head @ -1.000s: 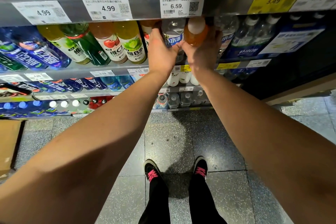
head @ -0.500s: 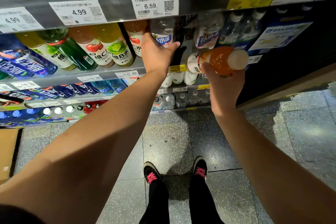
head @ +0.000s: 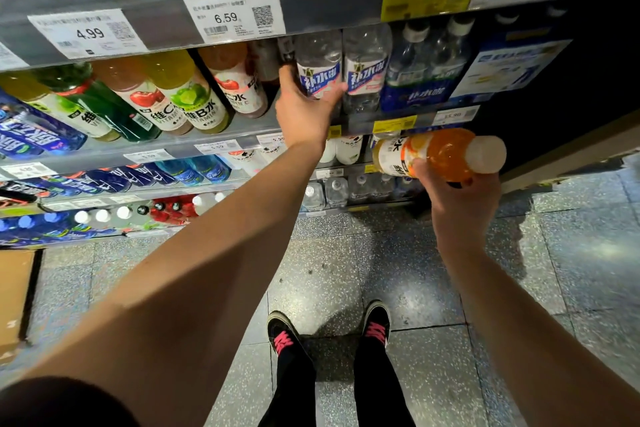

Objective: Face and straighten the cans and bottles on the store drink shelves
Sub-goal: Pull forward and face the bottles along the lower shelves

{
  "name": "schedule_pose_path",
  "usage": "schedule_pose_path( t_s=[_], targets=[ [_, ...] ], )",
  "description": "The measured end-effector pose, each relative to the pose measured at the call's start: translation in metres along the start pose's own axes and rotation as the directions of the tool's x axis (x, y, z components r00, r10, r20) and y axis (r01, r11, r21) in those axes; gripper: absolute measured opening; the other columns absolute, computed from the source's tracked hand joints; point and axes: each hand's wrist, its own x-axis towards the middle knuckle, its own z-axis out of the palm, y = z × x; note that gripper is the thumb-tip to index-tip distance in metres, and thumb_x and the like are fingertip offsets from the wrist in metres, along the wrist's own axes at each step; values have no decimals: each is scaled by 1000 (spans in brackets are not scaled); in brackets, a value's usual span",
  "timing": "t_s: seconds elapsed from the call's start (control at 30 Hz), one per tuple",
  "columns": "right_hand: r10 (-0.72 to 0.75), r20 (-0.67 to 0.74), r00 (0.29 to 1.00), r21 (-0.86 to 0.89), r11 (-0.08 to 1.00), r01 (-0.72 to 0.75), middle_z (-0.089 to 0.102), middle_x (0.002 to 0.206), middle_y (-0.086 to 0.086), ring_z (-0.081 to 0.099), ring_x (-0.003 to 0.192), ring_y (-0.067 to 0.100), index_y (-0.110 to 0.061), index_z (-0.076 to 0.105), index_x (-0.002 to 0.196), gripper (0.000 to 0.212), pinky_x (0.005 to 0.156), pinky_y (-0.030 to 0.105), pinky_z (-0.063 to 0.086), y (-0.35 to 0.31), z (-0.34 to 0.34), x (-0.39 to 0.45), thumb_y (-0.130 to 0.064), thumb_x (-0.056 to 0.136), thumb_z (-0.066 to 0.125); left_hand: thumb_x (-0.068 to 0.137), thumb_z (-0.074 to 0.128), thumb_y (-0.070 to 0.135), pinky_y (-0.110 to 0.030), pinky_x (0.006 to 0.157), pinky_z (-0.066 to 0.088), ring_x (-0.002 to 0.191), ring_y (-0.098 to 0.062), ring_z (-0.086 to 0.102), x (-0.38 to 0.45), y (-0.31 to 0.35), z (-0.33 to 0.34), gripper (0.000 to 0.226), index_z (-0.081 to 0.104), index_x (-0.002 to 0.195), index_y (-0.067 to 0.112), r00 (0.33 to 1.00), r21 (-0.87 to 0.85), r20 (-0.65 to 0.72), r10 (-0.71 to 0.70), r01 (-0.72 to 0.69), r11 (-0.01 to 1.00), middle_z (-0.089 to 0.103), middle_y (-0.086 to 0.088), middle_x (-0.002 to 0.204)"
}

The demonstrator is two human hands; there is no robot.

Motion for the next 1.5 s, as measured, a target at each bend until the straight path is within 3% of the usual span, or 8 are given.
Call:
schedule_pose_path(
  t_s=[0.3, 0.47, 0.63, 0.8, 1.03, 1.23, 1.37, 1.5],
  targets=[
    [34, 81, 996, 52, 998, -38, 68, 115, -2, 66, 100, 5, -13, 57, 128, 69, 94, 21, 52, -22, 11, -8, -26, 69, 89, 69, 89, 25, -32, 96, 54, 103, -10, 67, -6, -9, -16, 69, 52, 126, 16, 999, -84, 21, -32, 33, 996, 70, 0, 113],
    [17, 144, 989, 77, 997, -28, 70, 113, 2, 67, 97, 4, -7, 59, 125, 63, 89, 17, 53, -29, 30, -17, -21, 70, 88, 77, 82, 20, -37, 108, 44, 116, -19, 57, -7, -26, -53, 57, 55, 126, 10, 971, -45, -235, -32, 21, 999, 57, -5, 124],
    [2, 151, 989, 91, 996, -16, 71, 110, 2, 68, 98, 6, -5, 61, 121, 59, 89, 20, 54, -30, 47, -28, -21, 71, 88, 78, 82, 17, -22, 112, 31, 132, -22, 48, 10, -25, -62, 77, 42, 143, 5, 954, -41, -280, -108, 101, 994, 51, -10, 141],
    [5, 132, 991, 83, 996, -16, 72, 109, 0, 68, 95, 1, -5, 62, 121, 59, 86, 15, 53, -28, 54, -32, -19, 70, 88, 78, 83, 21, -22, 116, 22, 142, -21, 37, 27, -26, -60, 94, 27, 152, 4, 961, 9, -237, -141, 148, 989, 42, -10, 153],
    [-28, 141, 990, 19, 999, 26, 72, 101, 4, 66, 84, -6, -1, 65, 113, 49, 77, 7, 48, -19, 48, -38, -15, 71, 87, 74, 86, 22, -27, 98, 43, 110, -24, 60, 52, -28, -64, 60, 46, 116, 7, 961, 61, -245, -126, 145, 988, 62, -10, 120],
    [-11, 179, 984, 46, 999, 2, 71, 96, -5, 67, 85, -3, -4, 64, 113, 47, 78, 8, 50, -21, 48, -44, -9, 72, 86, 67, 87, 31, -36, 90, 53, 93, -24, 66, 56, -30, -71, 55, 46, 100, 15, 959, 96, -265, -100, 130, 987, 67, -5, 100],
    [-15, 188, 982, 74, 997, 2, 71, 105, -3, 68, 94, 3, -10, 62, 120, 57, 86, 16, 53, -29, 66, -47, -18, 69, 89, 64, 87, 33, -30, 82, 53, 88, -19, 66, 47, -36, -78, 55, 51, 102, 14, 973, 135, -230, -25, 57, 989, 70, -1, 98],
    [-132, 154, 979, 44, 991, 127, 71, 107, 0, 69, 98, 12, -12, 61, 120, 70, 92, 35, 55, -38, 104, -41, -46, 65, 88, 65, 86, 32, -28, 77, 52, 85, -17, 66, 41, -40, -89, 55, 52, 104, 14, 983, 149, -179, 27, 0, 989, 71, 1, 95]
  ],
)
